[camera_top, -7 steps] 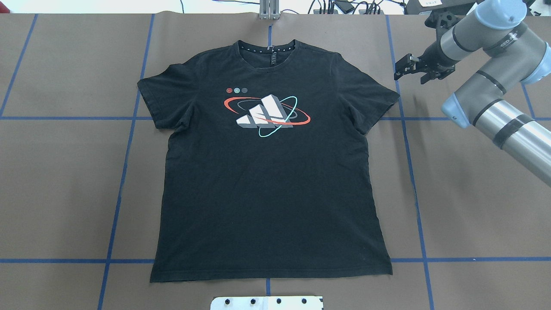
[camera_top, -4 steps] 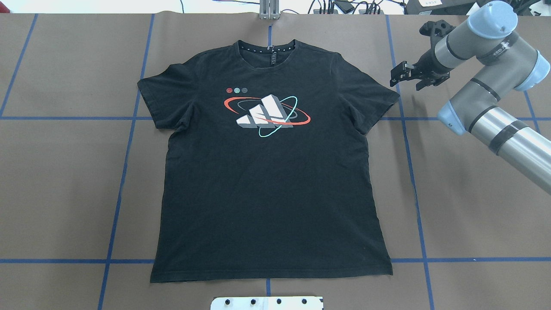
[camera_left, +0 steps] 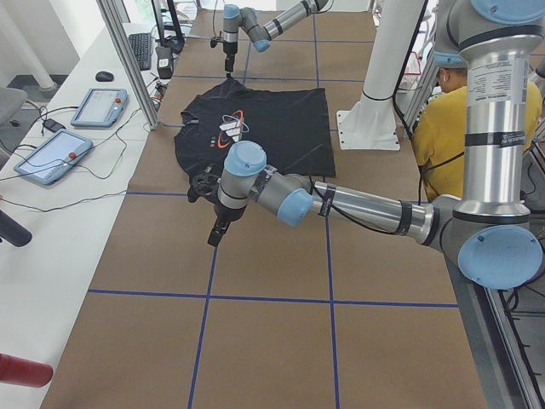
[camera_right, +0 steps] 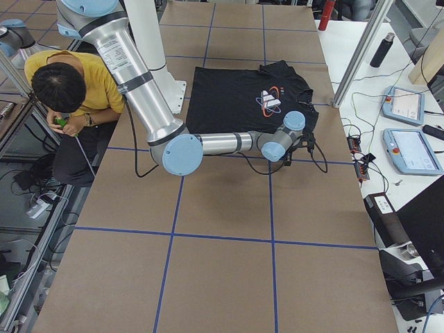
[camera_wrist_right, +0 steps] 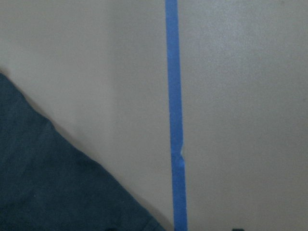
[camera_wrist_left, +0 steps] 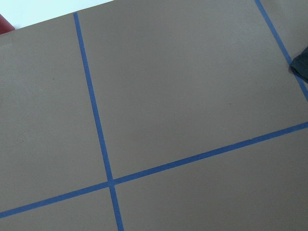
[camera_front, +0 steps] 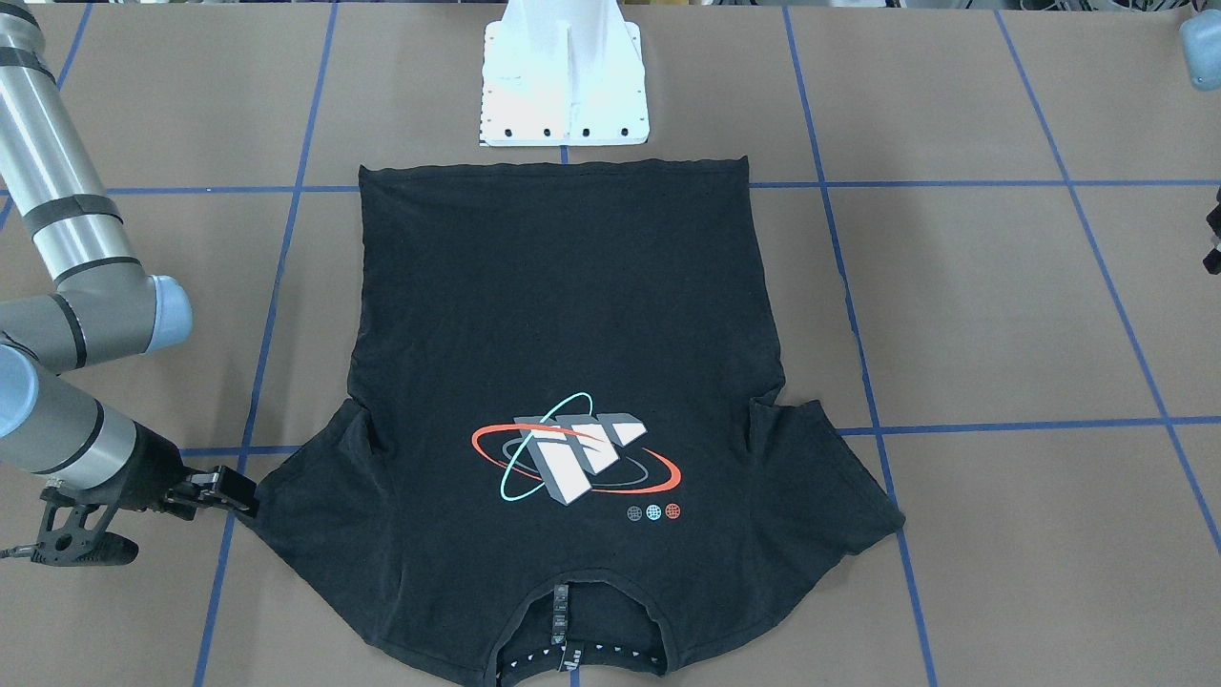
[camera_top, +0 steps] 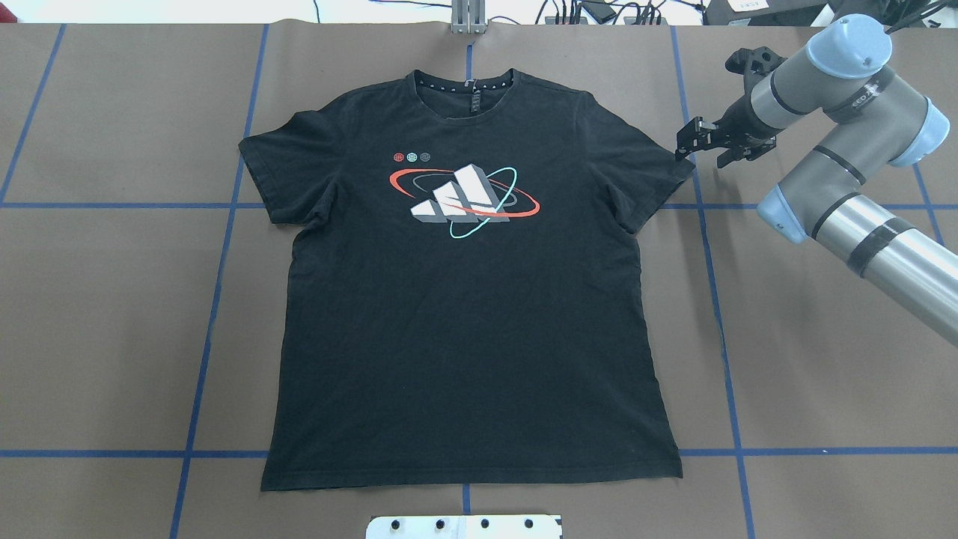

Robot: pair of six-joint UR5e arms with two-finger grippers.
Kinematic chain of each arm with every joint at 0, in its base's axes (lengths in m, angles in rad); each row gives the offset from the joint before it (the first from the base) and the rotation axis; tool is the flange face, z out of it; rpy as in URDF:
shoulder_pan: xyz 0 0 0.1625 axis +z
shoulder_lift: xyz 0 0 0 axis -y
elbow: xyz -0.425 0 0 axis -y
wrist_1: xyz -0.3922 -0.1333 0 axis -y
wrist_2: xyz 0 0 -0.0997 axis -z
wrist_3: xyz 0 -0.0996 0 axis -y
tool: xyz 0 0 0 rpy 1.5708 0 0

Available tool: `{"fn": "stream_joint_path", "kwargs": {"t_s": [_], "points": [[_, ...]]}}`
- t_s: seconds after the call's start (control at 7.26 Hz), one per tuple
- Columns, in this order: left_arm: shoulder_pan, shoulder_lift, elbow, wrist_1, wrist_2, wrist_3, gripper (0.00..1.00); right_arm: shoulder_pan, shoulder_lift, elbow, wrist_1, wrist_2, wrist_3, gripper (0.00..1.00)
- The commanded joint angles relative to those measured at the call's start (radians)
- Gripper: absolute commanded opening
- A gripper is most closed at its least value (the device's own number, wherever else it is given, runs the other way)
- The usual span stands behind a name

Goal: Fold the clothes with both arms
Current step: 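Move the right gripper over the black t-shirt's sleeve nearest it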

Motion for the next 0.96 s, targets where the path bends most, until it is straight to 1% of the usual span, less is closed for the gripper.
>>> {"fn": "stream_joint_path", "kwargs": {"t_s": [0.0, 0.28, 0.41, 0.55, 0.83], "points": [[0.0, 0.001, 0.001, 0.002, 0.0, 0.0, 0.99, -0.003, -0.002, 0.004, 0.002, 0.007, 0.033, 0.78], [0.0, 0.001, 0.001, 0.002, -0.002, 0.0, 0.99, -0.006, -0.019, 0.005, 0.014, 0.005, 0.035, 0.77], [0.0, 0.001, 0.001, 0.003, -0.005, 0.0, 0.99, -0.008, -0.017, 0.007, 0.015, 0.007, 0.061, 0.48], [-0.002, 0.001, 0.001, 0.003, -0.006, 0.0, 0.99, -0.008, -0.014, 0.013, 0.014, 0.03, 0.07, 0.0], [-0.002, 0.013, 0.0, 0.003, -0.011, 0.0, 0.99, -0.008, -0.02, 0.011, 0.014, 0.042, 0.07, 0.0]]}}
